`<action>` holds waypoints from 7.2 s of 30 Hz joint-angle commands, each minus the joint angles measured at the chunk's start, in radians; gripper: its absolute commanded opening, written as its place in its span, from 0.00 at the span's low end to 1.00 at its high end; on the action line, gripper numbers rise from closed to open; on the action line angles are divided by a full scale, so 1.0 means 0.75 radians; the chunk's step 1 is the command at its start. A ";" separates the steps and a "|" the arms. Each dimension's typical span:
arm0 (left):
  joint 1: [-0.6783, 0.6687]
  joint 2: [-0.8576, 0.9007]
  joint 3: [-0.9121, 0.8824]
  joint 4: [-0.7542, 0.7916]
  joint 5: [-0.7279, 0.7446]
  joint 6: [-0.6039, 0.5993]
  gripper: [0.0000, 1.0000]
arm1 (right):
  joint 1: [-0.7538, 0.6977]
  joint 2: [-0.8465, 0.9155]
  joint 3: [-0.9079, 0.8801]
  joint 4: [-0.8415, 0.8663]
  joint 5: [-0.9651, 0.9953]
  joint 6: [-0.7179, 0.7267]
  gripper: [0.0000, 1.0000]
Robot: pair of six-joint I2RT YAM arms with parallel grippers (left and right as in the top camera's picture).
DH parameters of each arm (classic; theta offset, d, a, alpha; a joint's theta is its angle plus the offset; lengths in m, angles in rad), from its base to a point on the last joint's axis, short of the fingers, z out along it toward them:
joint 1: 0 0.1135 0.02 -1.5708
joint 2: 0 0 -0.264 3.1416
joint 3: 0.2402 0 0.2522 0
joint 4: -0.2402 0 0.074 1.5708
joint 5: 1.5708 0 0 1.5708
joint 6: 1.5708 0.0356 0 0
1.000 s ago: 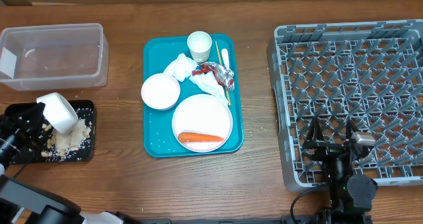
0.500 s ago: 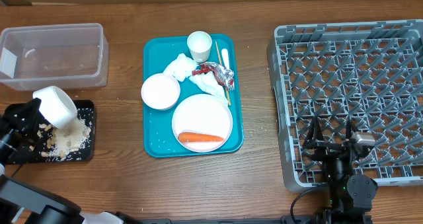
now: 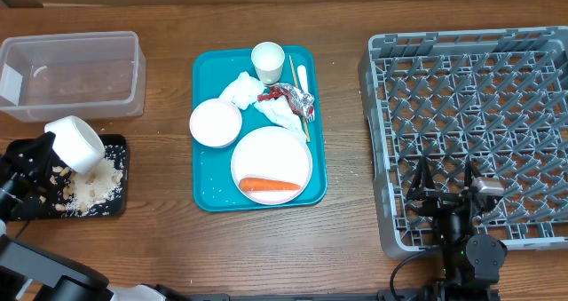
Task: Sort waste into correct bins and load items into the dishwasher rack
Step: 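Tilt the white bowl to pour rice onto the black tray, then return the white bowl to the teal tray and release it, then move the left gripper down toward the carrot on the white plate, then close the left gripper on the carrot and lift it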
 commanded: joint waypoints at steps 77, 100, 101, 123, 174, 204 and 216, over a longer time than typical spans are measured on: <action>-1.769 0.435 0.260 0.798 -2.253 0.377 0.04 | -0.003 -0.012 -0.014 0.010 0.010 0.004 1.00; -1.777 0.035 0.261 0.607 -2.228 0.309 0.88 | -0.003 -0.012 -0.014 0.011 0.010 0.004 1.00; -1.777 -0.016 0.261 0.539 -2.195 0.299 0.92 | -0.003 -0.012 -0.014 0.011 0.010 0.004 1.00; -1.779 -0.294 0.260 -0.380 -1.642 0.070 1.00 | -0.003 -0.012 -0.014 0.011 0.010 0.004 1.00; -2.072 -0.291 0.260 -0.448 -1.639 0.578 1.00 | -0.003 -0.012 -0.014 0.011 0.010 0.004 1.00; -2.082 0.019 0.255 -0.768 -1.849 1.694 1.00 | -0.003 -0.012 -0.014 0.010 0.010 0.004 1.00; -2.093 0.231 0.255 -0.622 -1.860 1.780 1.00 | -0.003 -0.012 -0.014 0.011 0.010 0.004 1.00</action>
